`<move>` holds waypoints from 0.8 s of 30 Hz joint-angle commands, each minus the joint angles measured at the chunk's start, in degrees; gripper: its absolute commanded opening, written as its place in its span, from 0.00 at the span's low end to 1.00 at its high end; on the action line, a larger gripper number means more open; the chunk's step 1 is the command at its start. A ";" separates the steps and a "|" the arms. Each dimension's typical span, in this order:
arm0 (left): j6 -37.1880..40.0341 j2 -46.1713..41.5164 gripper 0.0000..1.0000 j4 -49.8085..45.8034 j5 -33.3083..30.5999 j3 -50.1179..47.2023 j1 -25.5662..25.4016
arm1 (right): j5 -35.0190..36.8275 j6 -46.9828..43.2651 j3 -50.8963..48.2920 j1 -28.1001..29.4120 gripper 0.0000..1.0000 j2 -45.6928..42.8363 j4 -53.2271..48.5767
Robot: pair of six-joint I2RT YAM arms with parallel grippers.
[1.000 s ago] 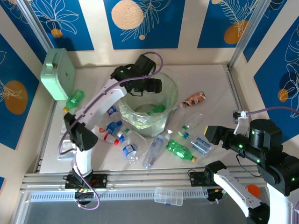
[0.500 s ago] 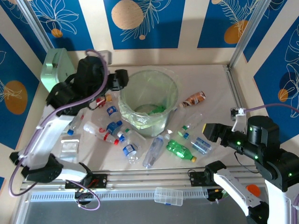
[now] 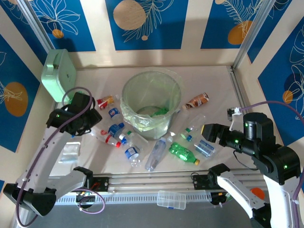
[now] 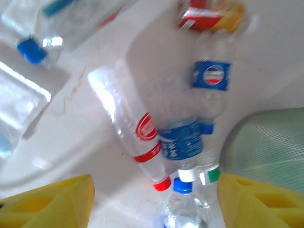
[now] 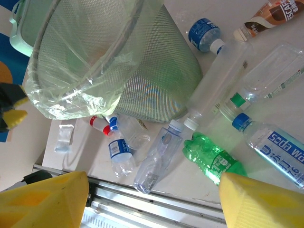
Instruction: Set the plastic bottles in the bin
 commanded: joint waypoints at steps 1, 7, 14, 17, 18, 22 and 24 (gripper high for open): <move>-3.68 -1.85 0.69 3.32 5.28 -6.28 1.50 | -1.58 0.04 -0.40 0.17 0.73 0.70 1.12; -6.06 -1.22 0.69 11.14 8.97 -17.32 3.46 | -1.32 -0.32 -0.60 0.21 0.73 0.96 1.12; -5.39 1.23 0.76 28.12 12.01 -27.08 6.87 | -1.58 -0.14 -1.00 0.25 0.73 0.98 1.20; -5.19 3.49 0.81 33.59 13.92 -29.03 8.03 | -1.60 -0.14 -0.70 0.24 0.73 1.21 0.95; -4.93 4.75 0.81 34.00 14.14 -29.08 8.31 | -1.52 -0.21 -0.60 0.20 0.74 1.33 0.86; -3.61 9.06 0.79 33.87 14.12 -28.73 9.03 | -0.73 -0.47 -0.31 0.21 0.74 1.34 0.34; -3.59 9.89 0.78 33.69 13.48 -29.04 9.26 | -0.62 -0.49 -0.29 0.17 0.74 1.34 0.20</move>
